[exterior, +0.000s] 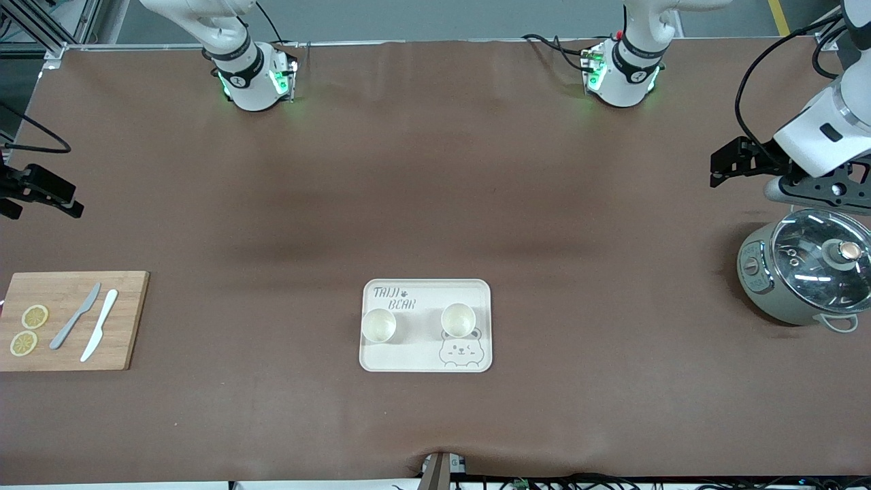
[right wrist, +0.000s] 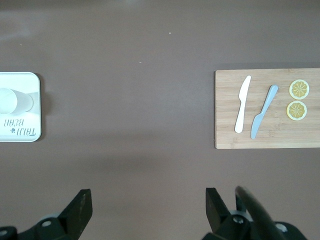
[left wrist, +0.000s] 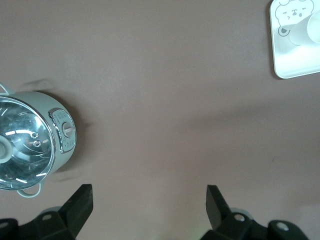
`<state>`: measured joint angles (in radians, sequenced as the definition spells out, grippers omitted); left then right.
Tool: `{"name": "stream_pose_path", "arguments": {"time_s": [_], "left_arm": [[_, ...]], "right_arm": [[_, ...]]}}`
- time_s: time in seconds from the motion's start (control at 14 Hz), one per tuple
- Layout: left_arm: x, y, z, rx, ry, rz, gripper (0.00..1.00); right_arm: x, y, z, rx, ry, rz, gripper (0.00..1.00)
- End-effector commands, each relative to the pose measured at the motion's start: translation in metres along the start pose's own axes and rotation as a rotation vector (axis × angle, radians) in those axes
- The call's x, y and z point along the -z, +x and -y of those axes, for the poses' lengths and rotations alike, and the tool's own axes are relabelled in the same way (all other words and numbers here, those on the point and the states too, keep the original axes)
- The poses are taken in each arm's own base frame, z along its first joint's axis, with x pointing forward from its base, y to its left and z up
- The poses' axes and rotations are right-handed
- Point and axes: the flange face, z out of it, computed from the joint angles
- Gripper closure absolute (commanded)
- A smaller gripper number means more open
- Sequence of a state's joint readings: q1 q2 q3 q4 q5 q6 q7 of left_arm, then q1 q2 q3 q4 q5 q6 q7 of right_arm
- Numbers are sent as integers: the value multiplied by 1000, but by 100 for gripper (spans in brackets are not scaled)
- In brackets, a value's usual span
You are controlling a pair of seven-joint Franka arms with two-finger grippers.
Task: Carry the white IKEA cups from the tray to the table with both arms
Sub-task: 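Move the left gripper toward the tray while the right gripper follows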
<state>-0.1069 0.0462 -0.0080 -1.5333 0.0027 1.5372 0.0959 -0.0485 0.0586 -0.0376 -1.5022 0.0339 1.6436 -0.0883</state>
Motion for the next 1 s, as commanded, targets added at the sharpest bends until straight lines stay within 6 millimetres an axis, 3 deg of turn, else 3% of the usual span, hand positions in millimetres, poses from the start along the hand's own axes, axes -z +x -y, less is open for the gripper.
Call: {"name": "stream_pose_path", "arguments": {"time_s": [0.0, 0.14, 0.29, 0.36, 0.43, 0.71, 0.86, 0.93], "left_arm": [[3, 0, -3, -4, -5, 5, 0], [3, 0, -5, -18, -11, 6, 0], [-30, 2, -27, -21, -28, 71, 0], [-35, 13, -41, 8, -24, 40, 0], [-45, 30, -56, 48, -17, 25, 0], [-94, 118, -147, 101, -44, 11, 0], [-137, 147, -197, 107, -42, -17, 0], [-159, 158, -213, 108, -33, -20, 0]], "right_arm": [[3, -6, -1, 102, -35, 3, 0], [-4, -4, -2, 127, -46, 21, 0], [-21, -3, -2, 129, -38, 83, 0], [-25, -4, -1, 128, -35, 95, 0], [-28, -3, 6, 133, -34, 101, 0], [-52, 11, 52, 70, -2, 110, 0], [-65, 17, 70, 33, 38, 114, 0], [-73, 20, 79, 6, 59, 117, 0]]}}
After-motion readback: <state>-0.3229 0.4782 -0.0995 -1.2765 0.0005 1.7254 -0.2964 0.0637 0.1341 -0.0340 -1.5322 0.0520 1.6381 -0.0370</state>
